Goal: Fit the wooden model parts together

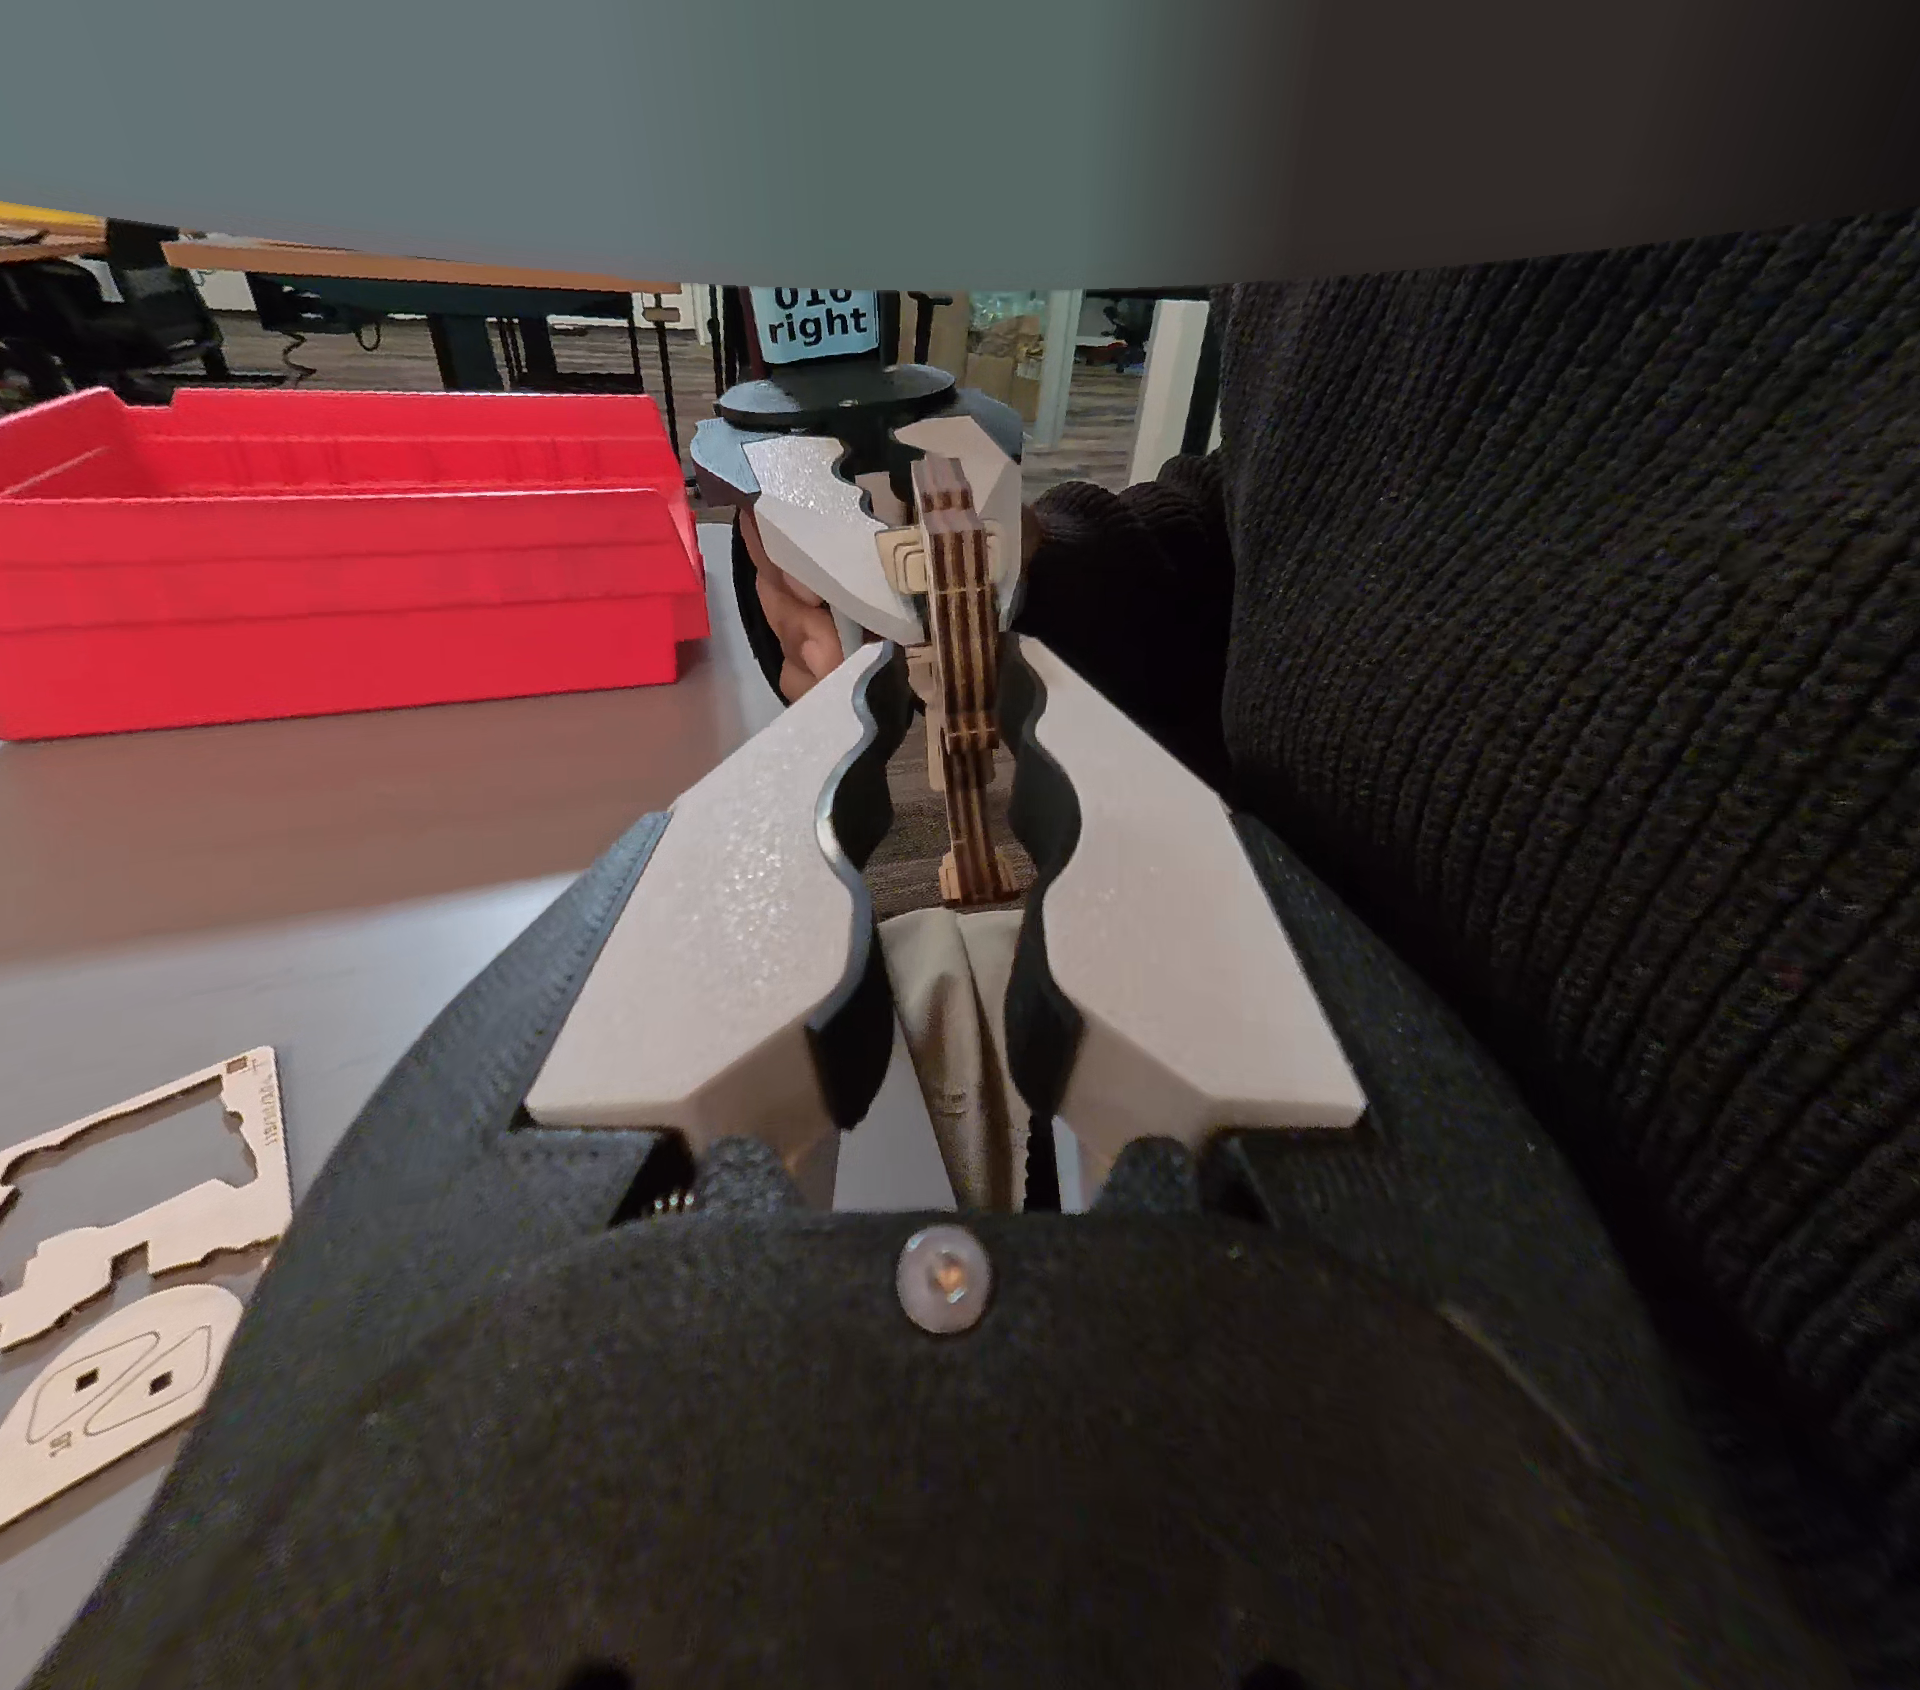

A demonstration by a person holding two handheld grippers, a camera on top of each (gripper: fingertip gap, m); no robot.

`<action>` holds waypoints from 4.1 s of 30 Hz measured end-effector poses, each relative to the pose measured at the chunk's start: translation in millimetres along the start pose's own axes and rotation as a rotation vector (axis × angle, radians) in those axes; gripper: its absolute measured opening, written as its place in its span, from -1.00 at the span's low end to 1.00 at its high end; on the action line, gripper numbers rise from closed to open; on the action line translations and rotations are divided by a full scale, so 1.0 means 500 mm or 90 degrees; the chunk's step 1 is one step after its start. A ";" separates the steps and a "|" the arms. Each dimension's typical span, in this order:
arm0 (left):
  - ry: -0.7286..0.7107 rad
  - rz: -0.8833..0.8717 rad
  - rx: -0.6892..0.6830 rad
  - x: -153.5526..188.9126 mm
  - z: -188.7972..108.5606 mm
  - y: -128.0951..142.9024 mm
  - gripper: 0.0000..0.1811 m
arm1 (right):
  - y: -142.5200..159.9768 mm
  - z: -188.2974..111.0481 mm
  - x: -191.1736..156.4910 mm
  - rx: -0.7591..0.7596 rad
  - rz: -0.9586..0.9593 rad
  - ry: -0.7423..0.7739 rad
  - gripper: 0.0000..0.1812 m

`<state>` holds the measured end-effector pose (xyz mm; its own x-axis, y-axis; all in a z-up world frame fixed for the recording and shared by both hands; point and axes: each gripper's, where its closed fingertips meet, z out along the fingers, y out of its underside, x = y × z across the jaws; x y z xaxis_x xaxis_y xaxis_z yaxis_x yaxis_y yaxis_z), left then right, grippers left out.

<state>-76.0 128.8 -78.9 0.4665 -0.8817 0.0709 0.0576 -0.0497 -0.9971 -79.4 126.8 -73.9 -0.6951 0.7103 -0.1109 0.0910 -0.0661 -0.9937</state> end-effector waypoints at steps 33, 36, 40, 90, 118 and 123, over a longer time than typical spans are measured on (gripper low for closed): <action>0.008 -0.037 -0.018 -0.002 0.002 0.007 -0.81 | 0.007 -0.003 0.004 -0.003 0.019 -0.001 -0.88; -0.003 -0.051 -0.024 -0.012 0.000 0.011 -0.81 | 0.010 -0.004 0.014 0.004 0.050 0.004 -0.88; -0.015 -0.054 -0.027 -0.020 0.000 0.014 -0.80 | 0.012 -0.006 0.023 0.014 0.084 0.003 -0.88; -0.059 -0.067 0.049 -0.030 -0.021 0.002 -0.87 | -0.005 0.008 0.042 0.059 0.060 0.015 -0.88; -0.093 0.104 0.024 -0.030 -0.018 -0.005 -0.88 | -0.008 -0.002 0.037 0.071 -0.028 0.044 -0.76; -0.080 0.051 0.043 -0.035 -0.020 -0.004 -0.88 | -0.002 0.005 0.039 0.060 -0.027 0.048 -0.80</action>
<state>-93.2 139.7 -78.6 0.5780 -0.8160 -0.0018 0.0727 0.0537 -0.9959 -94.6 139.0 -75.3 -0.6411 0.7643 -0.0703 -0.0075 -0.0978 -0.9952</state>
